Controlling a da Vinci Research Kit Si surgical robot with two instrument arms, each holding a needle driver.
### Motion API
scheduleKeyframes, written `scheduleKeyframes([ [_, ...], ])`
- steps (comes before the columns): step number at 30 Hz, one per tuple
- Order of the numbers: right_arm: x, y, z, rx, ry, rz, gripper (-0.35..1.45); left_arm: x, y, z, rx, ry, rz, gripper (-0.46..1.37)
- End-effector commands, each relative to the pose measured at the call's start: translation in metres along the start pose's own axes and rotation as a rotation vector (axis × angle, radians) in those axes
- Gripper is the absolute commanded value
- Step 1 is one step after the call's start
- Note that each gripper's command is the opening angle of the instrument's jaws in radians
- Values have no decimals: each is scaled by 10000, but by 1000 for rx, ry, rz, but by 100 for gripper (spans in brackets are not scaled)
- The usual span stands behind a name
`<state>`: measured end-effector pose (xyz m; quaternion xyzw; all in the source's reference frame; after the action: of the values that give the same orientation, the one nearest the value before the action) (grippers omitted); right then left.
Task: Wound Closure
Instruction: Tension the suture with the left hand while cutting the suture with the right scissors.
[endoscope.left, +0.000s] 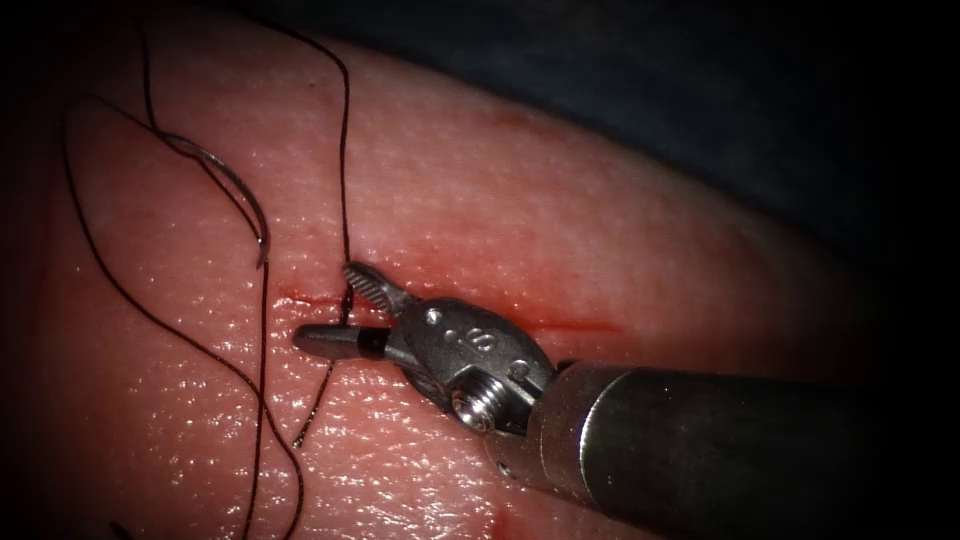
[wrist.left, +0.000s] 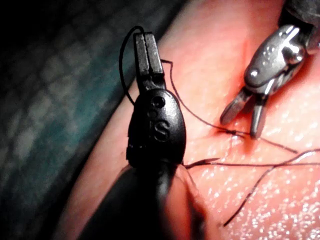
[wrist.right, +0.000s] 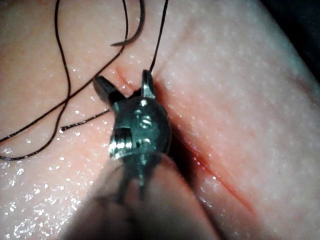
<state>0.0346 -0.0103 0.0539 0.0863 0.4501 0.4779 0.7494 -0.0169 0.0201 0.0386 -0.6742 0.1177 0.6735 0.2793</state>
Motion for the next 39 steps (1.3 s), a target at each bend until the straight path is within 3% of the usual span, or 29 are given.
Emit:
scheduleKeyframes([
  [1, 1, 1, 1, -1, 3, 3, 93, 3, 0, 0, -2, 0, 2, -35],
  [16, 10, 18, 21, -49, 19, 13, 102, 24, 3, 0, -1, 17, -6, -35],
  [31, 10, 8, 45, -66, 57, -77, 128, 32, 4, 6, 0, 21, -2, -35],
  [39, 12, 3, 54, -60, 66, -91, 128, 32, 5, 9, -3, 25, -1, -35],
])
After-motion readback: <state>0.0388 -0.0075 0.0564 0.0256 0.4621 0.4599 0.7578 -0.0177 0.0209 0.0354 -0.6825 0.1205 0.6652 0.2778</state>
